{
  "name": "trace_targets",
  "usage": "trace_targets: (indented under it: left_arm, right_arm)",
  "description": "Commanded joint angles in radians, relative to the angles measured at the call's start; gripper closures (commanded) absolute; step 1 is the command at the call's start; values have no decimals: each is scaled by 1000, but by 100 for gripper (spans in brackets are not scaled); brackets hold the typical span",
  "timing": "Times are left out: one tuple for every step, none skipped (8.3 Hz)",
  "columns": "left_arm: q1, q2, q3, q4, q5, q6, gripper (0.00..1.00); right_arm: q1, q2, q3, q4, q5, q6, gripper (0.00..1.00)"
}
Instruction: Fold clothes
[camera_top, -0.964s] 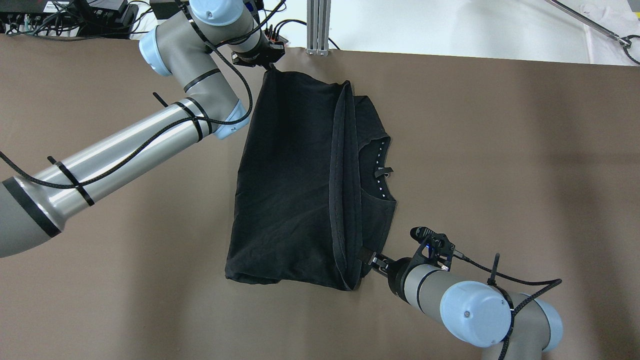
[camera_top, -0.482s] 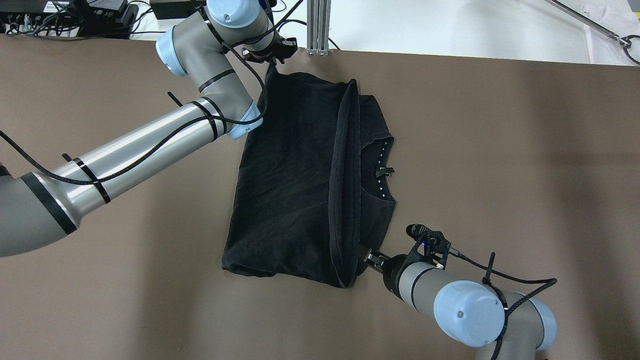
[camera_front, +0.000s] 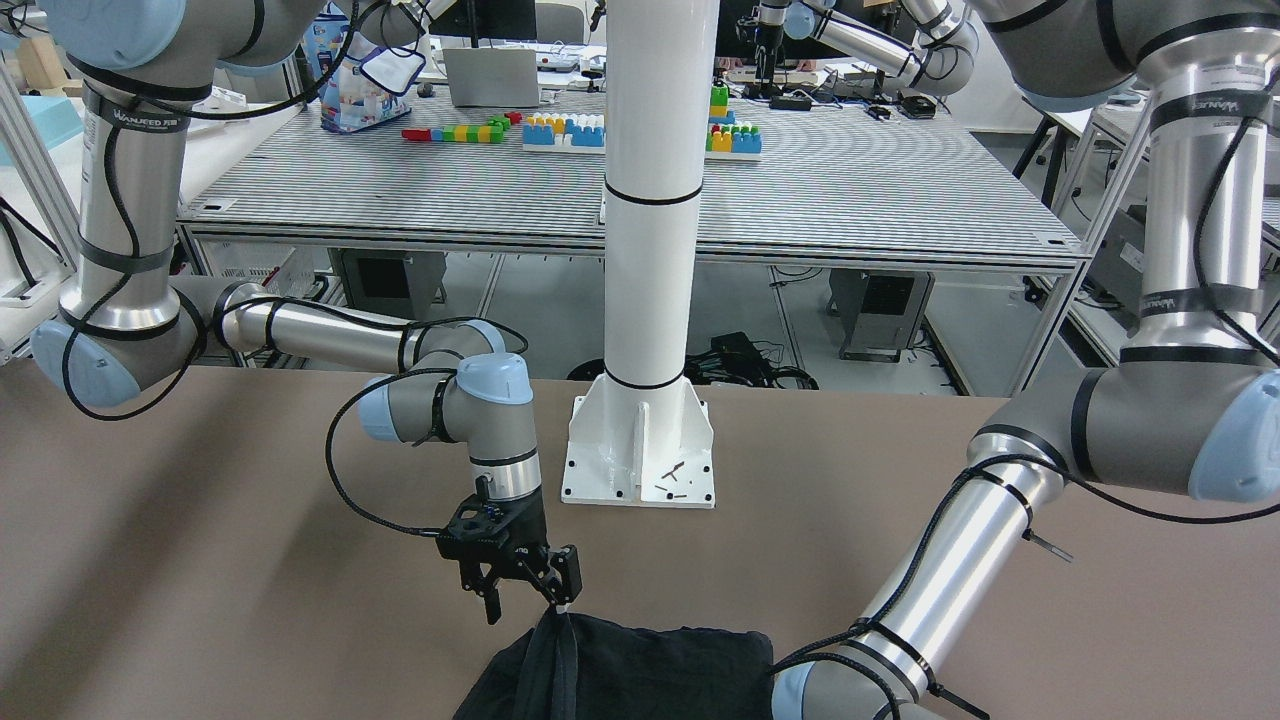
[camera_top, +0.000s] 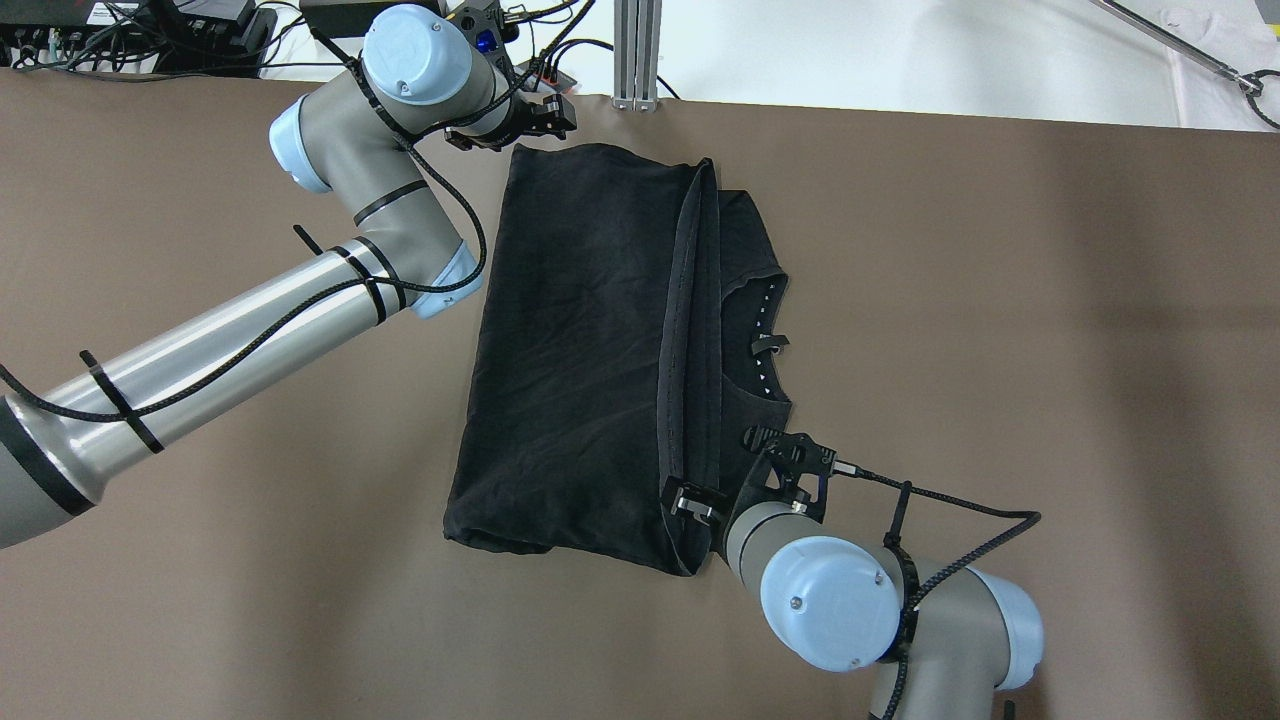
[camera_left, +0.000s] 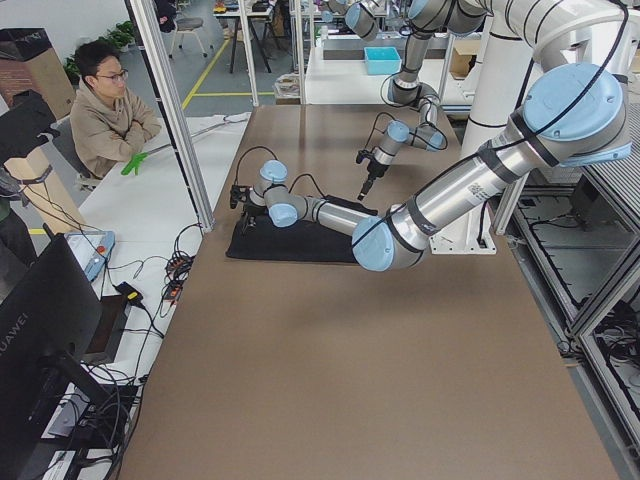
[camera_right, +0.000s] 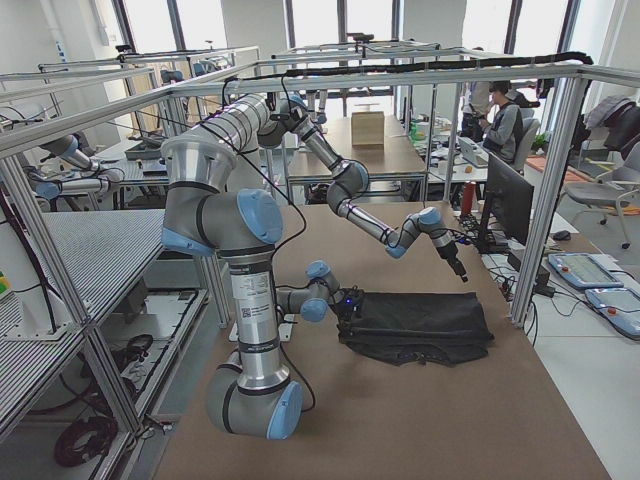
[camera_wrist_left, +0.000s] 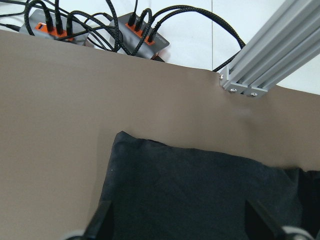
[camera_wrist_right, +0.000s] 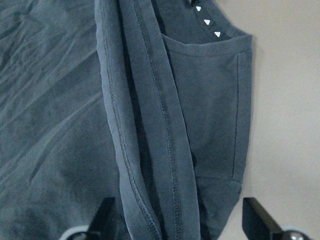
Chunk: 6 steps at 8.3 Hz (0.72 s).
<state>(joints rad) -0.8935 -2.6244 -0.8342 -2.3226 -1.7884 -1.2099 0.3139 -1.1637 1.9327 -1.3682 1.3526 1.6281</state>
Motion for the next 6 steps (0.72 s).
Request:
trace_targets:
  left_arm:
    - [1,18,-29,0,1,-10,0]
    - [-1,18,-29,0,1,-11,0]
    - [-1,18,-28,0,1,-11,0]
    - [1,20,-29,0,1,-10,0]
    - [1,20,-29,0,1,-10,0]
    - [1,20,-29,0,1,-13,0]
  right_arm:
    - [-7,73,-12,-139,-1,-343,47]
    - [-9,125,-71,-144,-3,-413,50]
    - [-16,186,-143,-144,-6,-419,51]
    - [-28,209,-184,-144,-6,-425,51]
    - [-29,210,-186,-144,-6,-470,52]
    - [-32,207,-187,-144,-6,-473,54]
